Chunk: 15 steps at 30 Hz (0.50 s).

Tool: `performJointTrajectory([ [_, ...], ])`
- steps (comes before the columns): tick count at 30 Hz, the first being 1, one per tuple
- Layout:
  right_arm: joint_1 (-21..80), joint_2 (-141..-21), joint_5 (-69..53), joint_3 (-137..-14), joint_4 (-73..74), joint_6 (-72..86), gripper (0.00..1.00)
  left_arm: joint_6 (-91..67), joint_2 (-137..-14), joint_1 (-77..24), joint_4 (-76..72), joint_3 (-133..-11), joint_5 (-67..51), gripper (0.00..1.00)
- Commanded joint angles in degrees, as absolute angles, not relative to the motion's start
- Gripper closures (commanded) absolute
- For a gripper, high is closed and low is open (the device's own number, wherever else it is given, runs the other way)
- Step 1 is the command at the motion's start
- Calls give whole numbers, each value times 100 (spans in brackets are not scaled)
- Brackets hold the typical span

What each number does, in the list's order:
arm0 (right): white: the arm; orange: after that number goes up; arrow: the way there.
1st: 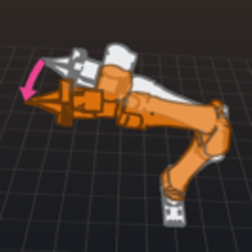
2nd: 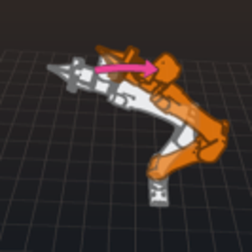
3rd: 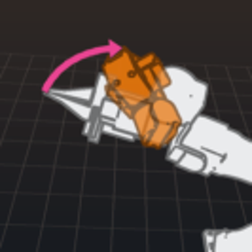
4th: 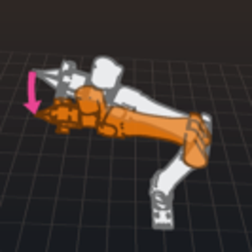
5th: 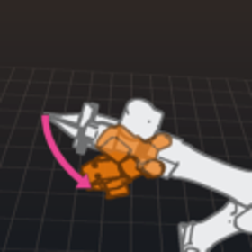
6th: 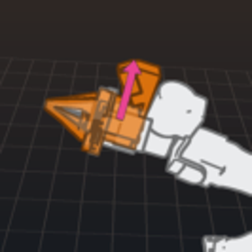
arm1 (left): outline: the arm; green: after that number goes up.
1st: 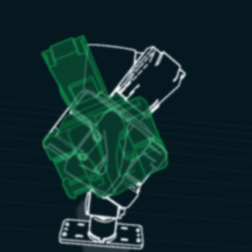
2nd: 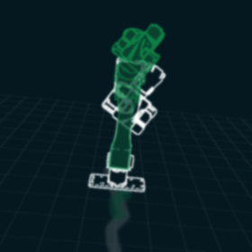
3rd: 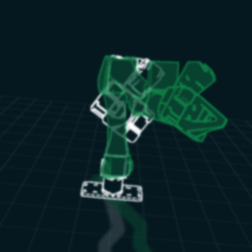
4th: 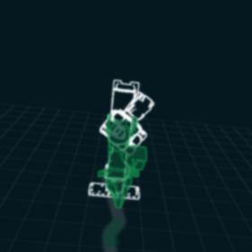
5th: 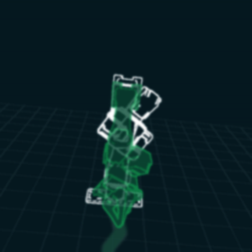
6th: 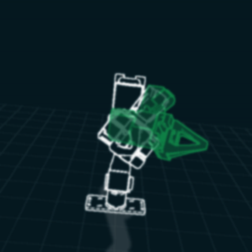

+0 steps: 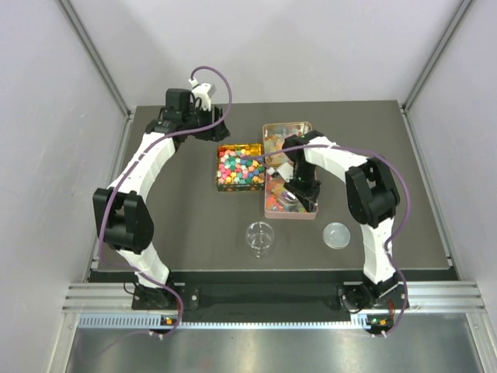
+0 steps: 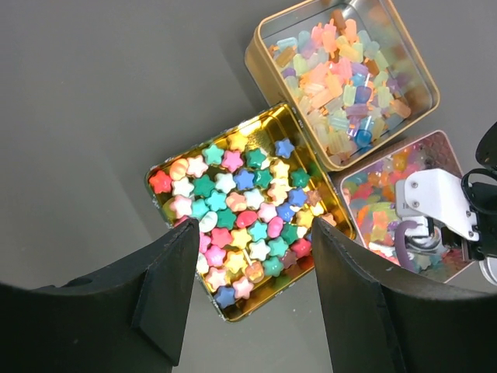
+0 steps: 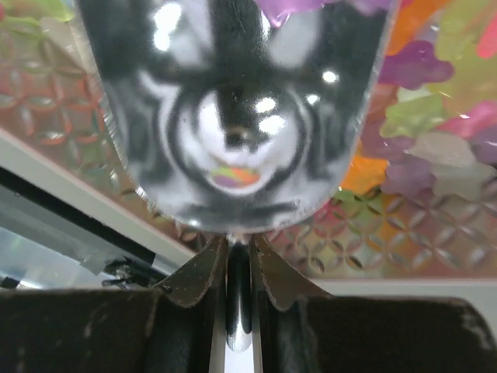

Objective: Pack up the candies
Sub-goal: Scoop the fake candies from the storage box.

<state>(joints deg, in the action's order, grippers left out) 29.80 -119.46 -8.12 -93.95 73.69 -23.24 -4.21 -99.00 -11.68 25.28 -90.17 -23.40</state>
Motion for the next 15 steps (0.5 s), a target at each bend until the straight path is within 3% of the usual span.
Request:
performJointTrajectory([
  [1, 2857, -11540, -914, -9132, 6487, -2004, 100, -176, -9519, -1151, 2382, -8851, -2241, 36],
  [15, 2689, -11321, -703, -9256, 5564, -2083, 100, -71, -9571, -1160, 2619, -9079, -2075, 36],
])
